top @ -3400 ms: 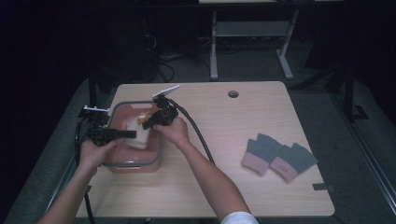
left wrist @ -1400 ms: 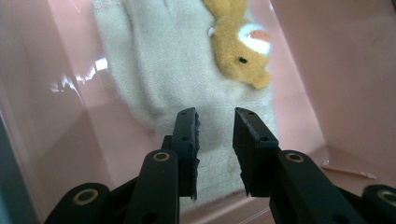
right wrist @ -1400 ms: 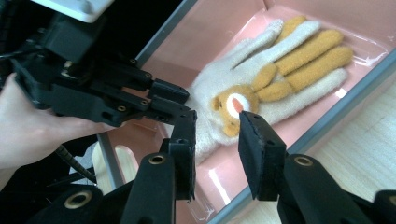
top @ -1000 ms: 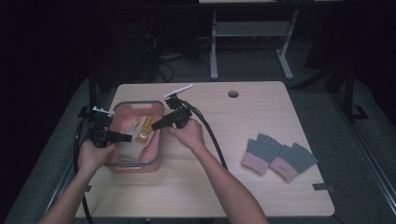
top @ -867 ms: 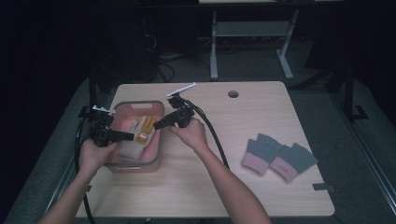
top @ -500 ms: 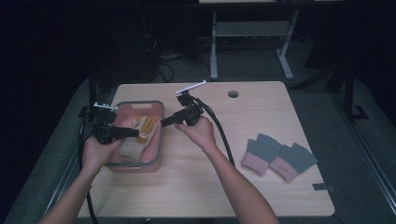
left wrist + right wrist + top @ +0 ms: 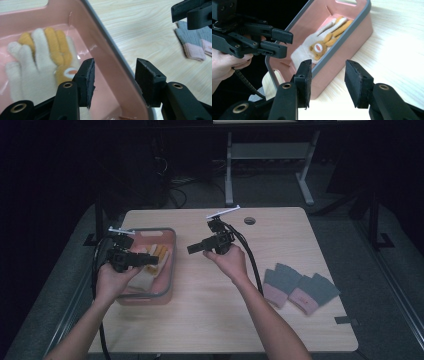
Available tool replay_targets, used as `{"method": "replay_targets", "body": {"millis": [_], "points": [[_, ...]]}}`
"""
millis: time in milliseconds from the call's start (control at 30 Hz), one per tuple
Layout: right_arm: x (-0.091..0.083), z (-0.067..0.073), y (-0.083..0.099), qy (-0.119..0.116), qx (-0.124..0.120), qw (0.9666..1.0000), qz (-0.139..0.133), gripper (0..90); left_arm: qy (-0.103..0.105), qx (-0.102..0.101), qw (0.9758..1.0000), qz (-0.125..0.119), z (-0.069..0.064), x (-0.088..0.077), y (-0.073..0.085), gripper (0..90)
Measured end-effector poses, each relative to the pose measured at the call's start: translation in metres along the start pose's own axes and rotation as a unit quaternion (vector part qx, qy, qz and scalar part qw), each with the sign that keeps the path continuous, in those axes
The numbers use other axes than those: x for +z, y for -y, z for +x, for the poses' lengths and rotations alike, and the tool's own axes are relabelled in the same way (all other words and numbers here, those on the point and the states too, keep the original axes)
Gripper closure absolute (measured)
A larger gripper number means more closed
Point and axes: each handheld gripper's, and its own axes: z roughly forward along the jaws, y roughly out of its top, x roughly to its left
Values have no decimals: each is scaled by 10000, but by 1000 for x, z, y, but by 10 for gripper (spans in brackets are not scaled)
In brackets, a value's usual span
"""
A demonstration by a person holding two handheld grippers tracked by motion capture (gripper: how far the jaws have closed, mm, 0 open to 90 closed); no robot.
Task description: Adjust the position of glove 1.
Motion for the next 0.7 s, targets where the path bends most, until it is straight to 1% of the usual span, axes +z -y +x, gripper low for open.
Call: {"method": "replay_targets", "body": {"millis": [67,100,167,200,300,367,633,700], "points": [[-4,0,2,23,20,10000,-10,559,52,3,10000,-39,-5,1,-1,499],[-5,-1,4,31,5,10000,-52,552,71,42,10000,-12,-6,2,-2,495],[-9,-2,6,64,11,10000,-31,547,84,81,9999,-34,-10,3,-3,490],[-10,-4,7,91,-15,10000,-33,541,111,52,9999,-74,-12,4,-4,488],[-17,-6,12,132,55,9999,-59,534,149,108,9998,-94,-18,7,-6,474],[-22,-8,16,172,71,9998,-60,527,248,143,9996,-79,-22,9,-8,466],[-43,-17,33,301,219,9991,-186,514,352,362,9986,-150,-42,16,-14,444],[-47,-18,37,328,265,9989,-194,513,366,417,9984,-126,-46,19,-14,440]]}}
